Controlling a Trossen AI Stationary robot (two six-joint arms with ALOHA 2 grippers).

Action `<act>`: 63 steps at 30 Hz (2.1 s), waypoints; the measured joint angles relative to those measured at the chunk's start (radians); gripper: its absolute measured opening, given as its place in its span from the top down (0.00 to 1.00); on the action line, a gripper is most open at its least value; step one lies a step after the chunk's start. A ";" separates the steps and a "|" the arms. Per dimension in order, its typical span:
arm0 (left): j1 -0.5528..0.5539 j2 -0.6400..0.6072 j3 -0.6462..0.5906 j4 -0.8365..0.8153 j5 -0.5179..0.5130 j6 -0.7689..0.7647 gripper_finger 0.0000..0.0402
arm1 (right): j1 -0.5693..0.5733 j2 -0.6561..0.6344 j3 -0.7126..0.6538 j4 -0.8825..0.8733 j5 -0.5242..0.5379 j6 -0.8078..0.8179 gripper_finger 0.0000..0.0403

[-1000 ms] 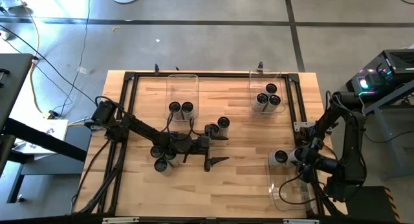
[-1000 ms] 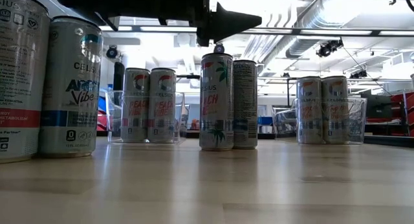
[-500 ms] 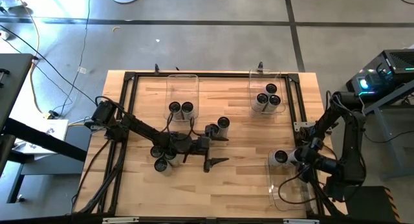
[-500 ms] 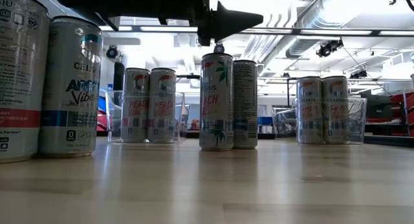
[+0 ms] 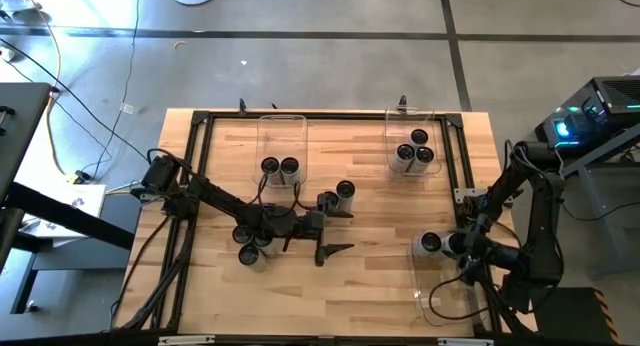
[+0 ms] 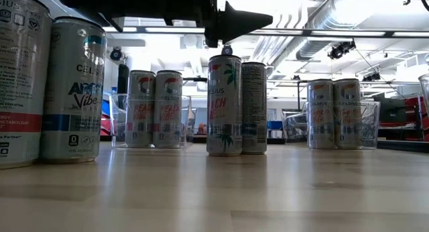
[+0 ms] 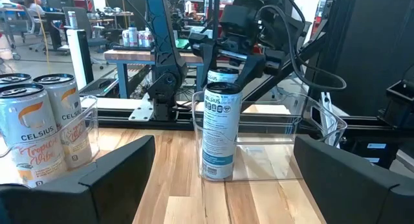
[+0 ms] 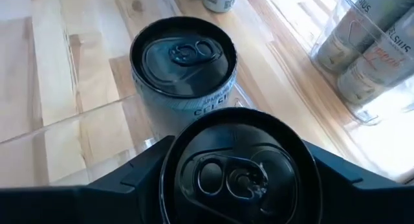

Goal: Sort soda cans
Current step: Put the white-blue soda can into the bottom transparent bin, then put the white-pink soda can into the top left transparent bin

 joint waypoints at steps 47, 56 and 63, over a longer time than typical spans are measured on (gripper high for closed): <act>-0.101 -0.347 0.000 -0.556 -0.361 0.157 0.09 | -0.218 -0.010 0.354 -0.036 0.080 -0.390 0.27; -0.084 -0.305 0.000 -0.800 -0.350 0.045 0.09 | -0.307 -0.009 0.273 0.268 0.534 -0.777 0.27; -0.021 -0.212 0.000 -0.741 -0.381 -0.003 0.09 | -0.432 -0.008 0.092 0.786 0.626 -1.096 0.27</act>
